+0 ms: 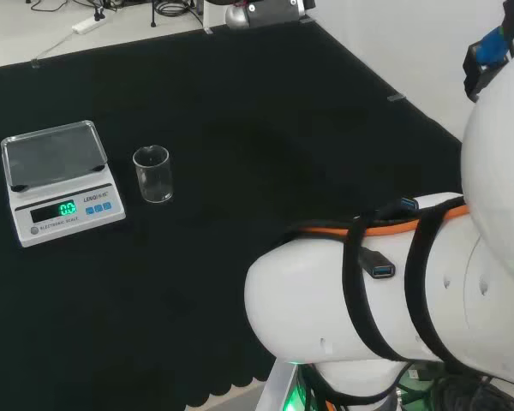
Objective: Pick up the beaker.
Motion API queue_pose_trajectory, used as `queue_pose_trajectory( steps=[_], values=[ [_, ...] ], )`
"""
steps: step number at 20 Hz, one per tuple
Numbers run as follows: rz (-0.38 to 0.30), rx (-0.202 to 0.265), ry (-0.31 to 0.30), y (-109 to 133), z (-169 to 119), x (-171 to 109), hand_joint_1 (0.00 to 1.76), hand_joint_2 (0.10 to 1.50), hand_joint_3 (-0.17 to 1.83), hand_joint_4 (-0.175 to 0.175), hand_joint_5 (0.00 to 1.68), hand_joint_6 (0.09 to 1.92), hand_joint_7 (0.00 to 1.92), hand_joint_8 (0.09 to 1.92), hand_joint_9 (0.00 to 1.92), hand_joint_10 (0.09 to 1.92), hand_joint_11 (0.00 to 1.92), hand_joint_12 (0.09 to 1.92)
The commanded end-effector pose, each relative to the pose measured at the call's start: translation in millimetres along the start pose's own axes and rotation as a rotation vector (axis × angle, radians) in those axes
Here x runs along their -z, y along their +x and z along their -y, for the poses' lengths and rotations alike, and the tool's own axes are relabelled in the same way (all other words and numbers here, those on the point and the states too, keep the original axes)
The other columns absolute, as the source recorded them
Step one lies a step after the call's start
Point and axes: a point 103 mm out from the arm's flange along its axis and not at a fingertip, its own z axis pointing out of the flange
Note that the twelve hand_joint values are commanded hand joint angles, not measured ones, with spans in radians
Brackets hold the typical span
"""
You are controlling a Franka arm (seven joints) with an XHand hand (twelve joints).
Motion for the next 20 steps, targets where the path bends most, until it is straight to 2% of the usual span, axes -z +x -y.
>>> queue_pose_trajectory(
  steps=[1, 4, 8, 11, 15, 20],
  values=[
    [-0.019, -0.069, -0.124, -14.2, 39.2, 59.6, 0.75, 0.65, 0.27, -0.077, 0.3, 0.09, 0.24, 0.8, 0.3, 0.94, 0.09, 1.45],
    [-0.033, -0.088, -0.127, -17.7, 37.6, 57.6, 0.76, 0.66, 0.29, -0.089, 0.33, 0.11, 0.28, 0.81, 0.35, 0.93, 0.11, 1.49],
    [-0.037, -0.102, -0.112, -16.1, 20.3, 37.6, 0.76, 0.65, 0.29, -0.085, 0.31, 0.1, 0.28, 0.81, 0.36, 0.93, 0.1, 1.49],
    [-0.038, -0.102, -0.045, -6.7, -11.6, -6.1, 0.76, 0.65, 0.29, -0.079, 0.29, 0.09, 0.27, 0.8, 0.34, 0.92, 0.09, 1.49],
    [-0.042, -0.074, 0.038, 15.3, -50.4, -65.4, 0.77, 0.63, 0.29, -0.071, 0.26, 0.09, 0.24, 0.79, 0.31, 0.92, 0.07, 1.5],
    [-0.042, -0.034, 0.093, 36.4, -83.9, -108.8, 0.78, 0.62, 0.3, -0.064, 0.24, 0.09, 0.22, 0.79, 0.3, 0.92, 0.06, 1.51]
  ],
)
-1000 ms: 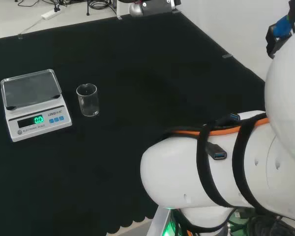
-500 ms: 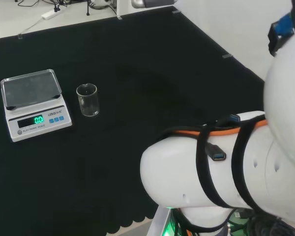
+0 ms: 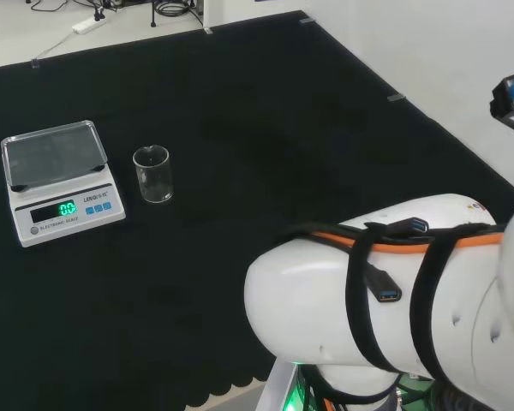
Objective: Pick up the beaker.
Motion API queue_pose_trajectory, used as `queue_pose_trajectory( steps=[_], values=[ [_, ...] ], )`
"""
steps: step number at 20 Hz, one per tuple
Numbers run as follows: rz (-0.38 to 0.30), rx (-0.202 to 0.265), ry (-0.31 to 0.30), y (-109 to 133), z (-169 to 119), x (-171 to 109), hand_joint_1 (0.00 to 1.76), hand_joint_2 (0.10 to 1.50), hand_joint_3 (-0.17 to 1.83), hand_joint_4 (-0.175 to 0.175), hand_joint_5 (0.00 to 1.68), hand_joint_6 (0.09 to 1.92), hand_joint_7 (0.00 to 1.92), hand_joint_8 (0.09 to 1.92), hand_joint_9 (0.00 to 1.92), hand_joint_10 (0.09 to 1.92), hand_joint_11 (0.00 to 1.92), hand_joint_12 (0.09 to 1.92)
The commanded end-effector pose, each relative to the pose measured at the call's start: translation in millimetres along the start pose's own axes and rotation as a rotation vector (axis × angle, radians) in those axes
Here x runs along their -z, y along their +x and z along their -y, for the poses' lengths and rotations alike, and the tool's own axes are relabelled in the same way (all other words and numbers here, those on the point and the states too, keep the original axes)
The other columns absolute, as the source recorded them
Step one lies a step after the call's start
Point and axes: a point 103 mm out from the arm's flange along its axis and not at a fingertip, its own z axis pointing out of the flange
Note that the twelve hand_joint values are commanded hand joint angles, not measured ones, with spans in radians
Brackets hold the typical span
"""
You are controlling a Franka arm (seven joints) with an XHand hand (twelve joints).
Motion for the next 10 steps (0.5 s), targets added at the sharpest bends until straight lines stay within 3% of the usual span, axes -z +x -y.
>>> queue_pose_trajectory(
  steps=[1, 7, 10],
  values=[
    [0.005, 0.013, 0.268, 39.9, -67.4, -171.5, 0.78, 0.62, 0.3, -0.064, 0.24, 0.09, 0.22, 0.79, 0.3, 0.92, 0.05, 1.51],
    [0.005, 0.022, 0.297, 61.8, -62.8, -191.4, 0.79, 0.62, 0.3, -0.06, 0.23, 0.09, 0.21, 0.79, 0.29, 0.92, 0.05, 1.51],
    [0.007, 0.052, 0.32, 74.4, -66.7, -207.0, 0.79, 0.61, 0.3, -0.059, 0.23, 0.09, 0.21, 0.79, 0.29, 0.93, 0.03, 1.51]
  ],
)
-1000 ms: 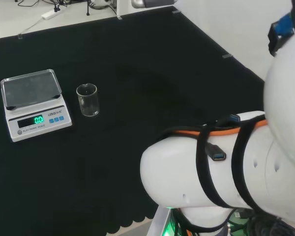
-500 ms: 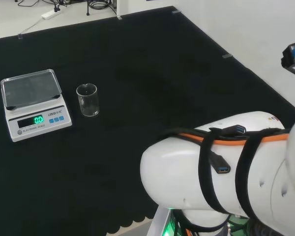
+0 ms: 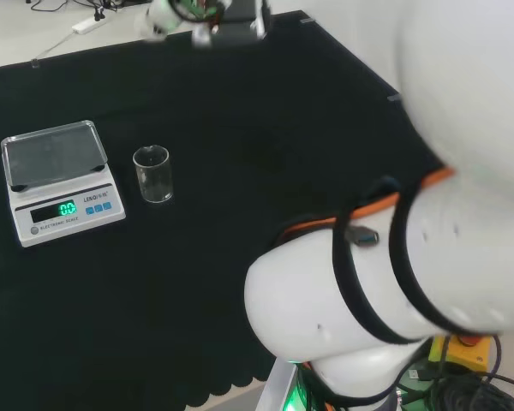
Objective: Pick up the beaker.
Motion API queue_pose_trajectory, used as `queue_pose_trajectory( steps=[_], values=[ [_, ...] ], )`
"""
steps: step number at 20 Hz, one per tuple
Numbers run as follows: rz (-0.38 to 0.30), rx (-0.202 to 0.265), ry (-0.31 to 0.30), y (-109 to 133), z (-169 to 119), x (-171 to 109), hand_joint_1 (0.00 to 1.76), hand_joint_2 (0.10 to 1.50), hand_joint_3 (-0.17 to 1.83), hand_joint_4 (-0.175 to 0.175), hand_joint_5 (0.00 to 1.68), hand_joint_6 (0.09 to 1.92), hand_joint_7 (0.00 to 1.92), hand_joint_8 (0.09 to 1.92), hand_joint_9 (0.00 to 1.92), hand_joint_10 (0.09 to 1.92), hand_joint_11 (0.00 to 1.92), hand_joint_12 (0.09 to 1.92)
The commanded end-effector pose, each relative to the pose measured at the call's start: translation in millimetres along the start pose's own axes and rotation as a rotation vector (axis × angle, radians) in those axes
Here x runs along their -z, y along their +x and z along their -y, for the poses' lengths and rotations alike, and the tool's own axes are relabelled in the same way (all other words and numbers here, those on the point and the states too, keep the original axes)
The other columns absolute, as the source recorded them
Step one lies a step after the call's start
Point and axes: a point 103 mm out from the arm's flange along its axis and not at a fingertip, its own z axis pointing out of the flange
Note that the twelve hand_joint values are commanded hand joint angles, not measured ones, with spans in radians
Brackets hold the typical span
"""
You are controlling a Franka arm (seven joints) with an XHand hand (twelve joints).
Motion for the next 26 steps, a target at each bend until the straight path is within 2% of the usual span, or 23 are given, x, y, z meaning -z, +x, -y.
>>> queue_pose_trajectory(
  steps=[1, 6, 10, 15, 20, 26],
  values=[
    [0.014, 0.052, 0.124, 51.2, -37.0, -91.6, 0.79, 0.61, 0.3, -0.058, 0.22, 0.09, 0.2, 0.79, 0.28, 0.93, 0.03, 1.51],
    [0.048, 0.093, 0.141, 68.7, -51.9, -109.5, 0.78, 0.59, 0.31, -0.053, 0.21, 0.09, 0.17, 0.79, 0.25, 0.94, 0.0, 1.51],
    [0.051, 0.092, 0.151, 71.5, -68.8, -121.6, 0.77, 0.58, 0.3, -0.05, 0.2, 0.09, 0.15, 0.79, 0.23, 0.94, 0.0, 1.49],
    [0.067, 0.081, 0.171, 62.2, -90.0, -137.0, 0.76, 0.57, 0.3, -0.048, 0.19, 0.09, 0.14, 0.79, 0.22, 0.94, 0.0, 1.48],
    [0.061, 0.085, 0.224, 45.8, -100.3, -164.0, 0.73, 0.56, 0.28, -0.039, 0.16, 0.09, 0.11, 0.79, 0.19, 0.94, 0.0, 1.45],
    [0.089, 0.114, 0.288, 39.7, -104.6, -194.9, 0.66, 0.56, 0.23, -0.019, 0.07, 0.09, 0.02, 0.73, 0.09, 0.95, 0.0, 1.35]
  ],
)
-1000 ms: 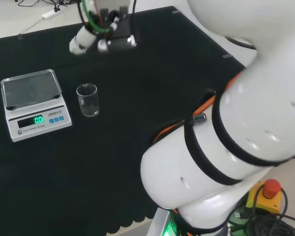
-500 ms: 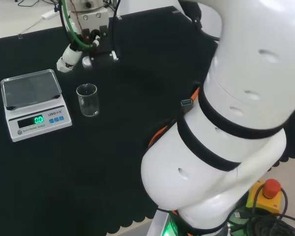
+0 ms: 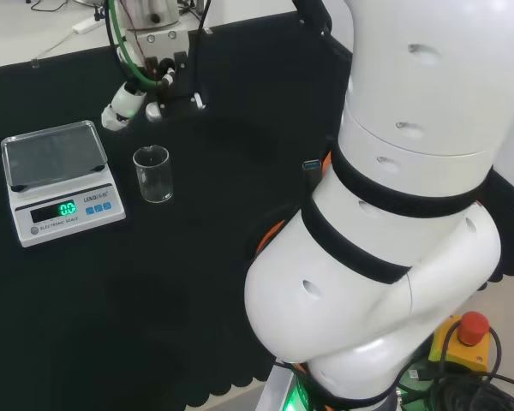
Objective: Pick up the beaker.
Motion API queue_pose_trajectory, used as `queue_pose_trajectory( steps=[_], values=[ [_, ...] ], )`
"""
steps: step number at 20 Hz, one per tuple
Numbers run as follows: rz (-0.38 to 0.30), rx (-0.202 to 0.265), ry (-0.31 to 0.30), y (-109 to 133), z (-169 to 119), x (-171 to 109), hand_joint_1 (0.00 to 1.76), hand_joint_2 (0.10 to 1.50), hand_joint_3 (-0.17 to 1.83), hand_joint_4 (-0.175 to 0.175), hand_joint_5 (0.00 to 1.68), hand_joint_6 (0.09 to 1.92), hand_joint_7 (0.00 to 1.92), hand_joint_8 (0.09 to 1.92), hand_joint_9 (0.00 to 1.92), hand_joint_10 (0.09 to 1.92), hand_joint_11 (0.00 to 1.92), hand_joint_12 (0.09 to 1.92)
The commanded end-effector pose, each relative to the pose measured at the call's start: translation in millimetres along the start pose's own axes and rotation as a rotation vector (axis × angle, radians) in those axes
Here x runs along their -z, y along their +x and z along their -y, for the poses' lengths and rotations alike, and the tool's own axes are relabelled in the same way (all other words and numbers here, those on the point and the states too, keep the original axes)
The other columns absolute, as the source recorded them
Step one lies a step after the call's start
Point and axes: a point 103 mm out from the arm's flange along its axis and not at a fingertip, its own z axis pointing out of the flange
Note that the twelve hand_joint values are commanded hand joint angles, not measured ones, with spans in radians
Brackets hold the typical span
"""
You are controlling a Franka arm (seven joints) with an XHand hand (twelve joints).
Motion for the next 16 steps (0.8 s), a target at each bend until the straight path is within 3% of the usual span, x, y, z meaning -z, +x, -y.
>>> queue_pose_trajectory(
  steps=[1, 6, 16],
  values=[
    [0.047, 0.045, 0.081, -10.7, -22.0, -45.1, 0.65, 0.57, 0.22, -0.013, 0.05, 0.09, 0.01, 0.68, 0.07, 0.95, 0.0, 1.33],
    [0.076, 0.05, 0.104, -5.6, -35.6, -70.3, 0.63, 0.58, 0.18, 0.007, 0.0, 0.09, 0.0, 0.45, 0.01, 0.95, 0.0, 1.27],
    [0.1, 0.075, 0.131, 14.7, -54.1, -103.4, 0.62, 0.6, 0.12, 0.024, 0.0, 0.09, 0.0, 0.31, 0.0, 0.86, 0.0, 1.22]
  ],
)
